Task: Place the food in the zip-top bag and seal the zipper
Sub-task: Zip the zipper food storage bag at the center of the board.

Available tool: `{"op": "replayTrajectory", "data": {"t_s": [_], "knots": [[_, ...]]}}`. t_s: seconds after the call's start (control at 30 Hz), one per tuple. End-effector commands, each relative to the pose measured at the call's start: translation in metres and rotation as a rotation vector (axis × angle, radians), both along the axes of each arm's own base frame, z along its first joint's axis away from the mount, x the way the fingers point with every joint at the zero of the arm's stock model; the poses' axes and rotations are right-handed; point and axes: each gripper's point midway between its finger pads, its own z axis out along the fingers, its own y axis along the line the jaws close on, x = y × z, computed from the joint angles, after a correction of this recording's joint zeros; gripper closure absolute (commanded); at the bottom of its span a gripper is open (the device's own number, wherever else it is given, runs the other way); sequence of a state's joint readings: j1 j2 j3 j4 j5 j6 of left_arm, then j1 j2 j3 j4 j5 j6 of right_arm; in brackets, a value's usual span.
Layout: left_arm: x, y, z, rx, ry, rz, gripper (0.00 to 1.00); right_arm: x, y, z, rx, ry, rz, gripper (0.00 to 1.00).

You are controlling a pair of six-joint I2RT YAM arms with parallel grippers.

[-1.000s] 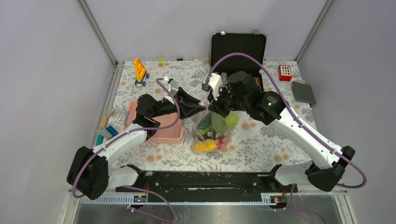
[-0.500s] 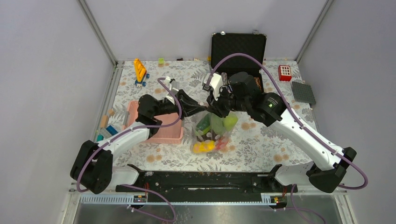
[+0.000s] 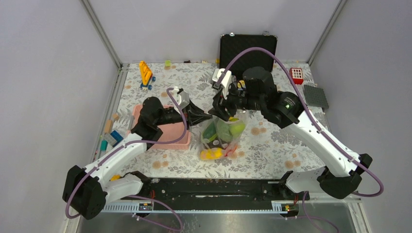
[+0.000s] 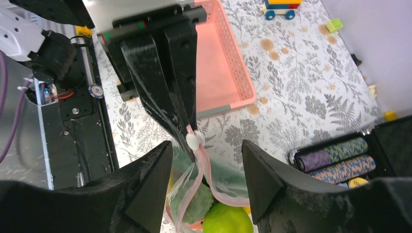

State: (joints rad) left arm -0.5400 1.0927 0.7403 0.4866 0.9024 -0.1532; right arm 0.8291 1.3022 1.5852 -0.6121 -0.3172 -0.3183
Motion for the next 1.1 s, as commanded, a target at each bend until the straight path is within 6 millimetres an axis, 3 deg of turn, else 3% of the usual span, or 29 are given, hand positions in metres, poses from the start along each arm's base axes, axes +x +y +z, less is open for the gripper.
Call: {"op": "replayTrajectory", "data": {"t_s": [0.0,0.13,0.3,0.53,0.7,0.87,1.07], "knots": [[0.005,0.003,0.028,-0.011,-0.13,0.054,1.0,-0.006,0.017,0.01,0.022,0.009,0.102,0.38],[0.004,0.003,0.028,-0.011,-0.13,0.056,1.0,0.003,0.022,0.007,-0.002,0.015,0.086,0.39],[0.002,0.005,0.03,-0.017,-0.138,0.064,1.0,-0.001,0.023,-0.007,-0.046,0.05,0.121,0.4],[-0.008,0.009,0.039,-0.054,-0.177,0.058,1.0,0.001,0.024,-0.015,-0.079,0.058,0.131,0.5],[-0.014,0.011,0.044,-0.077,-0.207,0.041,1.0,-0.003,0.021,-0.015,-0.088,0.054,0.149,0.73],[-0.018,0.011,0.046,-0.082,-0.217,0.031,1.0,-0.01,0.022,-0.015,-0.082,0.053,0.192,0.88],[-0.012,0.018,0.047,-0.101,-0.202,0.105,1.0,-0.007,0.015,-0.025,-0.144,0.05,0.187,0.96]]}}
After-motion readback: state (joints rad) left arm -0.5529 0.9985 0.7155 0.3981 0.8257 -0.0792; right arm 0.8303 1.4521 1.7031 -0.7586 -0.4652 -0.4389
